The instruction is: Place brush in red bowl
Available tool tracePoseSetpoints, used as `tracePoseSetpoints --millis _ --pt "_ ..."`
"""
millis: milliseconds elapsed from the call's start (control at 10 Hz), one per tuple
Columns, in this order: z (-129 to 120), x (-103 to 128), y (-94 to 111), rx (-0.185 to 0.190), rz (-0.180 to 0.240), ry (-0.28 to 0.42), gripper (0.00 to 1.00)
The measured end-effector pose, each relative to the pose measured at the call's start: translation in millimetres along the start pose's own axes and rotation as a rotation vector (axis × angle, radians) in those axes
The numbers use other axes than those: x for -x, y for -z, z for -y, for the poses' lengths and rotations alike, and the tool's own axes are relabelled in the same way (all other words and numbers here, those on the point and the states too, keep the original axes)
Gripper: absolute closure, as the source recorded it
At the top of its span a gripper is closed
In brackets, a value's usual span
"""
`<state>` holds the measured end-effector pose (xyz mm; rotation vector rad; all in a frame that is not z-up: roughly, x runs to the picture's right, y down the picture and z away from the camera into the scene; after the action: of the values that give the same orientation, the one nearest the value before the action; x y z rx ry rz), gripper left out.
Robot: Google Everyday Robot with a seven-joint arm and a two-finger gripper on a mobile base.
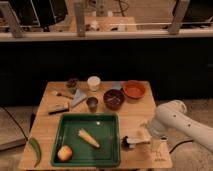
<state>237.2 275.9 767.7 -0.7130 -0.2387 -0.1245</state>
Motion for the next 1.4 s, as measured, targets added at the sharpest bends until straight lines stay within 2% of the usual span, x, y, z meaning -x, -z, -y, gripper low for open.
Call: tracePoseSetpoints --millis 400,500,700,1200,1400 --pt "-6 -7 -17 0.035 0.012 -0.011 0.21" --pt "-8 -8 -22 0.043 0.013 -0.013 0.27" --pt "-10 -10 -27 0.051 0.013 -0.013 0.5" --pt "-11 -11 -23 0.053 0.009 -0.01 0.98" --pt "-11 -11 -23 0.053 0.01 -0.01 1.0"
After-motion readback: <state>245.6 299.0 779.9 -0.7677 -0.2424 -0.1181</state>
